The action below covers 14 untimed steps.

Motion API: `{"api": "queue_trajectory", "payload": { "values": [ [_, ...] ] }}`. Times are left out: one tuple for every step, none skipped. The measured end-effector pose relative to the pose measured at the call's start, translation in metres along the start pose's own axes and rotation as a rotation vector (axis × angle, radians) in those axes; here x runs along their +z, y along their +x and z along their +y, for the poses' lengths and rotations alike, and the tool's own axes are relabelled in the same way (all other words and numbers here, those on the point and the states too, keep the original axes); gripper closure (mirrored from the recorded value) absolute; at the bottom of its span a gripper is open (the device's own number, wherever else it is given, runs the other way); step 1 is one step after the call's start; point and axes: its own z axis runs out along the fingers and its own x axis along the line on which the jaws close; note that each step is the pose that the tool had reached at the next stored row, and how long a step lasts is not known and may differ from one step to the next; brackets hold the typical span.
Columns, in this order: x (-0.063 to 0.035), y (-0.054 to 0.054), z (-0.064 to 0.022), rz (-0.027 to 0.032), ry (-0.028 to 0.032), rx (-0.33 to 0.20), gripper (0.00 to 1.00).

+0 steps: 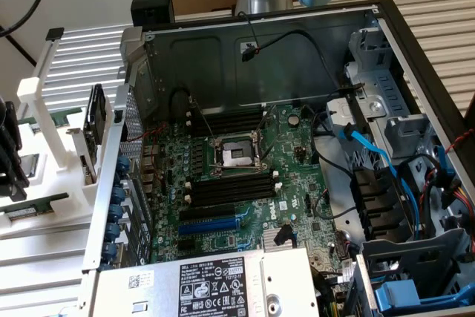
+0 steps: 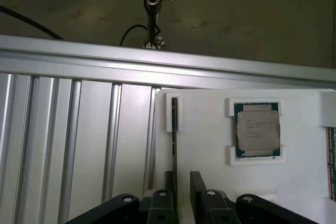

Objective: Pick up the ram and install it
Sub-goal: 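Pick up the ram and move it above insertion slot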

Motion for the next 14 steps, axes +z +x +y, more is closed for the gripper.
{"api": "queue_trajectory", "payload": {
  "values": [
    [-0.0004, 0.0005, -0.0079, 0.0000, -0.0001, 0.000, 0.74],
    [-0.0003, 0.0005, -0.0080, 0.0006, -0.0003, 0.000, 0.74],
    [-0.0002, 0.0006, -0.0081, 0.0020, -0.0002, 0.000, 0.74],
    [0.0004, 0.0007, -0.0082, 0.0062, 0.0008, 0.000, 0.74],
    [0.0009, 0.0007, -0.0082, 0.0091, 0.0014, 0.000, 0.74],
    [0.0013, 0.0007, -0.0083, 0.0123, 0.0022, 0.000, 0.74],
    [0.0017, 0.0008, -0.0085, 0.0150, 0.0034, 0.000, 0.74],
    [0.0021, 0.0009, -0.0088, 0.0164, 0.0050, 0.000, 0.74],
    [0.0025, 0.0009, -0.0093, 0.0173, 0.0067, 0.000, 0.74],
    [0.0028, 0.0010, -0.0104, 0.0177, 0.0086, 0.000, 0.74],
    [0.0031, 0.0011, -0.0115, 0.0178, 0.0106, 0.000, 0.74],
    [0.0031, 0.0012, -0.0128, 0.0180, 0.0121, 0.000, 0.74],
    [0.0033, 0.0013, -0.0141, 0.0181, 0.0138, 0.000, 0.74],
    [0.0035, 0.0014, -0.0152, 0.0182, 0.0155, -0.001, 0.74]
  ]
}}
